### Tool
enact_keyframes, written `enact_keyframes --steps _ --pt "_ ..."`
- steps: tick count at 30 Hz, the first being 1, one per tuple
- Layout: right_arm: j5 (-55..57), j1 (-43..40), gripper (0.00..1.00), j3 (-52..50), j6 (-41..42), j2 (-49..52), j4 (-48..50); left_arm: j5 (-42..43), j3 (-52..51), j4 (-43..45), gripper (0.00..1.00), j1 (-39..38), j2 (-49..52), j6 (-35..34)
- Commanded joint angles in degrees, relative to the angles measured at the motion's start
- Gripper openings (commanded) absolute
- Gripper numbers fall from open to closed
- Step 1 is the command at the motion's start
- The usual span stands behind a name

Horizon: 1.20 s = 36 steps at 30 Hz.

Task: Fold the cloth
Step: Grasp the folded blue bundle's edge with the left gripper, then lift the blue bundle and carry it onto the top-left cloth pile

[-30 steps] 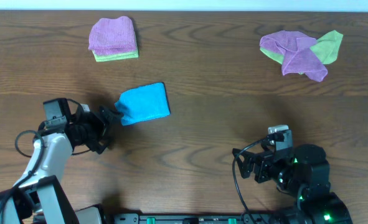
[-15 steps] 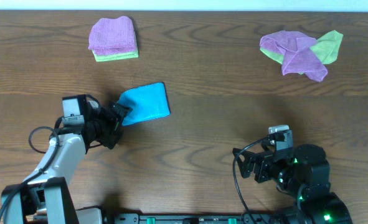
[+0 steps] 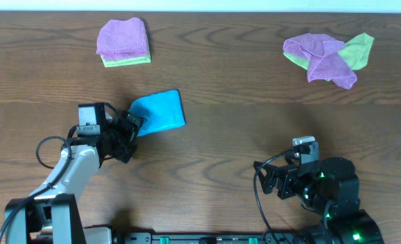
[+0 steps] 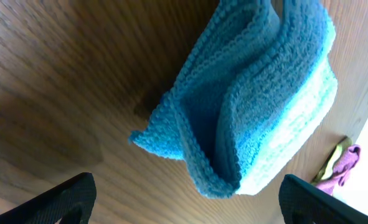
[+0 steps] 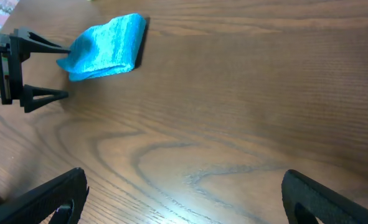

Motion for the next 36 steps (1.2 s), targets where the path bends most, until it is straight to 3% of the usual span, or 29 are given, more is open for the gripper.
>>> enact_keyframes --steps 1,12,17,24,28,30,31,36 --pt "0.22 -0.37 0.99 -0.26 0.74 -0.31 -0.04 -1.38 -0.37 0.31 0.95 -0.24 1.79 -0.66" --pt "0.22 -0.37 0.99 -0.26 0.74 -0.31 -0.02 0.72 -0.37 7.32 0.95 -0.72 7.58 -0.59" --pt "0.22 -0.37 0.99 -0.26 0.74 -0.31 -0.02 0.7 -0.37 12.11 1.0 -2.1 12.92 -0.63" --pt "0.22 -0.37 0.99 -0.26 0.74 -0.31 -0.02 1.22 -0.37 21.16 0.73 -3.19 20.74 -0.44" --pt "0.22 -0.37 0.99 -0.26 0.74 -0.31 -0.02 2.19 -0.35 25.55 0.26 -3.19 21.7 2.82" --pt "0.22 -0.37 0.99 -0.26 0.74 -0.31 -0.04 2.19 -0.35 27.61 0.1 -3.19 21.73 3.28" --pt "0.22 -0.37 0.99 -0.26 0.74 -0.31 -0.02 2.21 -0.35 28.5 0.06 -3.19 21.73 3.3" --pt "0.22 -0.37 0.99 -0.26 0.74 -0.31 -0.02 3.82 -0.22 34.32 0.06 -3.19 21.73 3.45"
